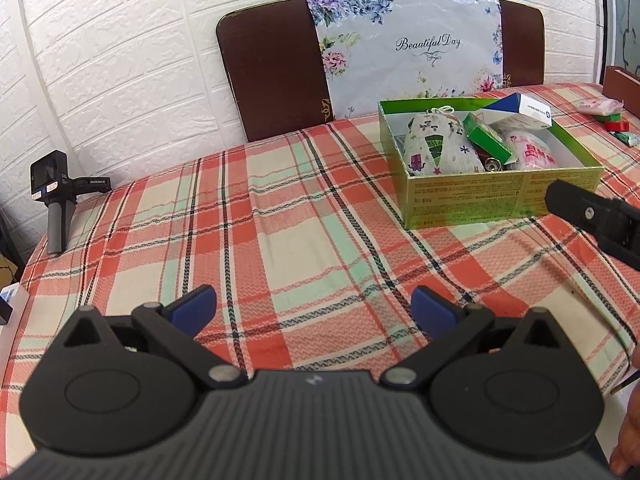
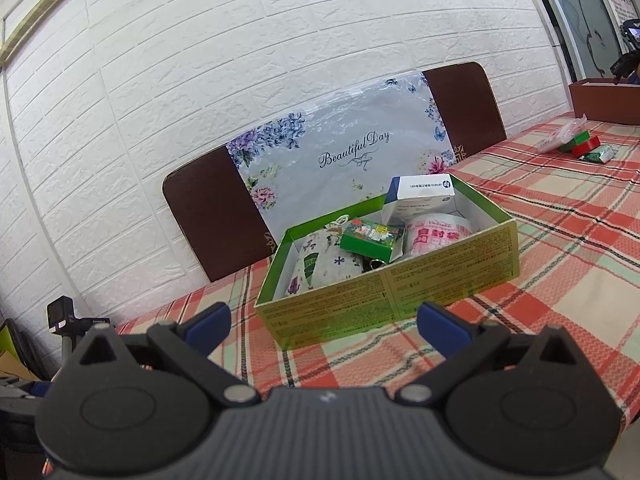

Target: Organize objects

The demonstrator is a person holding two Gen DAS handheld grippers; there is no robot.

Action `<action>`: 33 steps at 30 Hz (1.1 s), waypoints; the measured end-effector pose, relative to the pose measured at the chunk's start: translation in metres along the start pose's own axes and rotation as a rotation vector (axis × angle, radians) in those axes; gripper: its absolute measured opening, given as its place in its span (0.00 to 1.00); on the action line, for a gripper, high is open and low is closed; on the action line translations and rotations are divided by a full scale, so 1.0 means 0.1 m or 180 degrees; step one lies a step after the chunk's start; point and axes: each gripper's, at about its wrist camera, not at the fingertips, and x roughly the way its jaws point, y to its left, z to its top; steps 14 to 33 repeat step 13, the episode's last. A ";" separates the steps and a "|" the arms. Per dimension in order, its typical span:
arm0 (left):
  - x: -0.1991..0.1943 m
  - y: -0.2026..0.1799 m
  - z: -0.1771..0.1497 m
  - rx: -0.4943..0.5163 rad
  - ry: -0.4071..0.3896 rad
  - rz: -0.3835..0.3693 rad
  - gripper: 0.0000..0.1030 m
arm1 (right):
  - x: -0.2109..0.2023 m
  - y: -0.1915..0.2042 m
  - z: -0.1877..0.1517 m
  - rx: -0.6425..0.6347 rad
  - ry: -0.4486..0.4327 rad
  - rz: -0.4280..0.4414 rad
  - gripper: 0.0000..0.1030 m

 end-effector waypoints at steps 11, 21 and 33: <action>-0.02 0.04 -0.03 -0.0065 -0.0120 -0.0074 1.00 | -0.07 0.07 -0.02 -0.0178 -0.0129 0.0066 0.99; -0.01 0.06 -0.02 -0.0049 -0.0147 -0.0060 1.00 | -0.09 0.12 -0.01 -0.0293 -0.0187 0.0095 0.99; -0.01 0.06 -0.02 -0.0049 -0.0147 -0.0060 1.00 | -0.09 0.12 -0.01 -0.0293 -0.0187 0.0095 0.99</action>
